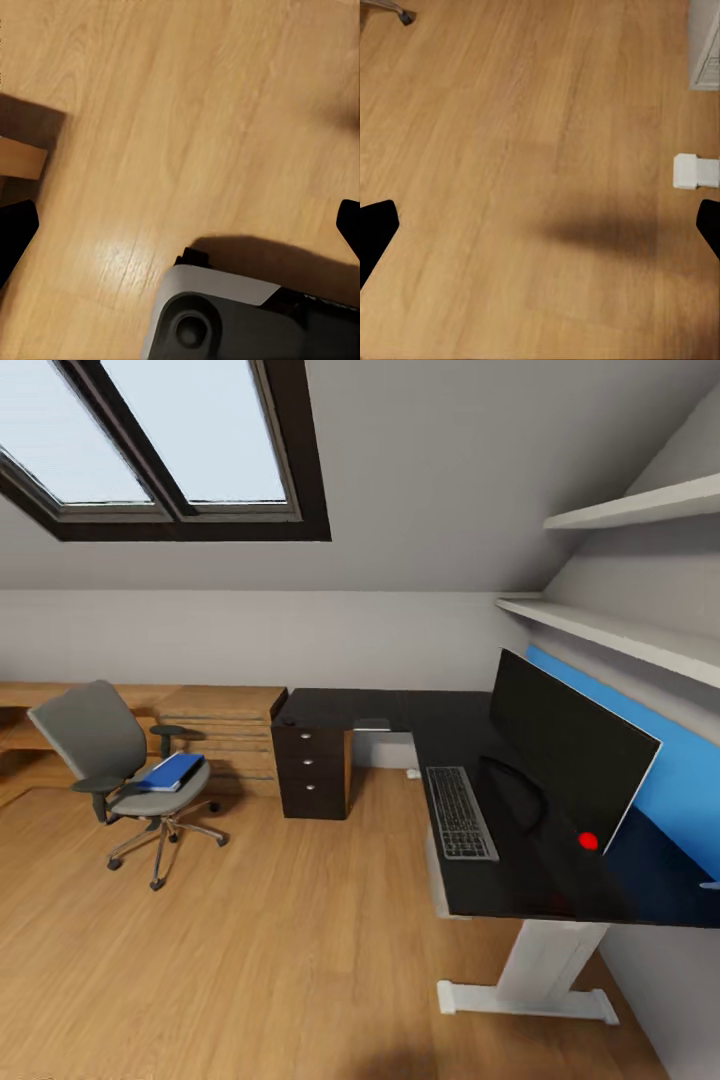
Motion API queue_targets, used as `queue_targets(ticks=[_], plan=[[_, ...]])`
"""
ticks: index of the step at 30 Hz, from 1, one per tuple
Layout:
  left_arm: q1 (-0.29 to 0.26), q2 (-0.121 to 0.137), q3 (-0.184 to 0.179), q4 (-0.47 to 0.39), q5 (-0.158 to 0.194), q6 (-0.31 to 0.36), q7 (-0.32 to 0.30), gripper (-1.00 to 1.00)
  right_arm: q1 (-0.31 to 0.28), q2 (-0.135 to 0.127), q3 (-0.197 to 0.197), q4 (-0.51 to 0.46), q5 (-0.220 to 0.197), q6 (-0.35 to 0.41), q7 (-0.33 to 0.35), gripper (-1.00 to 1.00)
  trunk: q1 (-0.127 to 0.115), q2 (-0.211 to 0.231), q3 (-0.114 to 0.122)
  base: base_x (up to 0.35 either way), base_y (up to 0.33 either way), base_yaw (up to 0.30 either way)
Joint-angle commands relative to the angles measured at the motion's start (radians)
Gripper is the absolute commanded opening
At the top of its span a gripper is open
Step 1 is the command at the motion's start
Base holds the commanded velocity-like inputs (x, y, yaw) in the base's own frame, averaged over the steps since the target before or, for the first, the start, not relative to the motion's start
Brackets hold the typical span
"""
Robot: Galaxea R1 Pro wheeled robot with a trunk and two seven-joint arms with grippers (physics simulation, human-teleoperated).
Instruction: In the bedroom, organize the workspace by keeping the computer under the desk, ensuring the monitor is on the desk, placing the keyboard on the desk next to the monitor, placing the mouse on the desk next to the keyboard, moving the folder from the swivel chair onto the desk next to the mouse, stacking the notebook on top of the folder with the pen on top of the notebook, and positioning the swivel chair next to the desk.
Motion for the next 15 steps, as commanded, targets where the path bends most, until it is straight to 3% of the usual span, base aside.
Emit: queue_targets(ticks=[1,10,15], plan=[[0.0,0.002,-0.008,-0.001,0.011,-0.004,-0.006,1.0,-0.001,0.0,0.007,0.001,-0.011,-0.005,0.001,1.0,0.001,-0.001,-0.002,0.228,0.274,0.276],[0.0,-0.003,-0.008,0.026,0.012,-0.004,-0.029,1.0,-0.001,0.001,0.007,0.0,-0.013,-0.005,0.002,1.0,0.001,-0.001,-0.01,0.267,0.233,0.2],[0.0,-0.009,-0.008,0.031,0.011,-0.004,-0.03,1.0,-0.001,0.0,0.006,0.0,-0.011,-0.006,0.002,1.0,0.001,-0.001,-0.012,0.303,0.183,0.077]])
